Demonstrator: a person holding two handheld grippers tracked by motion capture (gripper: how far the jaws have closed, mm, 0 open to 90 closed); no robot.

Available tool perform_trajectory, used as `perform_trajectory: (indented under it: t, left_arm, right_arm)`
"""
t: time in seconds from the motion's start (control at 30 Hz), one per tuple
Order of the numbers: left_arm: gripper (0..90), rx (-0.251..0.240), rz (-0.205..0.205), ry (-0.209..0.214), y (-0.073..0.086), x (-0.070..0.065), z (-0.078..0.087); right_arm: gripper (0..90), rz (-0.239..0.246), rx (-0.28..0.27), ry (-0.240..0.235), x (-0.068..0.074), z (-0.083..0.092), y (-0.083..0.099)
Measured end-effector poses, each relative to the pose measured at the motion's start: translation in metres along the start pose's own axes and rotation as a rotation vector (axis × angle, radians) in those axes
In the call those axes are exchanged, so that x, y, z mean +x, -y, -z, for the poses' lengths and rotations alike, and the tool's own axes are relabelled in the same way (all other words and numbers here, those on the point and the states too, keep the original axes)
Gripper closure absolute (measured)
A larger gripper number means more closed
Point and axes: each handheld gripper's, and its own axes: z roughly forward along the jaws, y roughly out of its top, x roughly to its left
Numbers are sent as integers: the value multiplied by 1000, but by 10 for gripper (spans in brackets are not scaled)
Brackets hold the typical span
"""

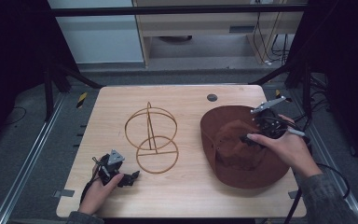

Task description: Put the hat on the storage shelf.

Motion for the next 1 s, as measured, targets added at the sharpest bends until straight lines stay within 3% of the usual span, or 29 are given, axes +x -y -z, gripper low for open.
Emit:
perform_trajectory:
  t: [0.23,0.43,0.83,1.0]
  left_arm:
    - [0,-1,2,-1,0,0,0]
    - [0,-2,3,-1,0,0,0]
    - [0,-1,0,-2,0,-1,0]
    - [0,-3,0,3,0,-1,0]
  right_arm:
    - [145,-8,28,19,-10,-1,-10]
    - [151,-17,58,5,-17,-6,-16]
    - [139,7,173,-14,-19,-45,-25]
    - [140,-12,187,-22,-22,-53,-24]
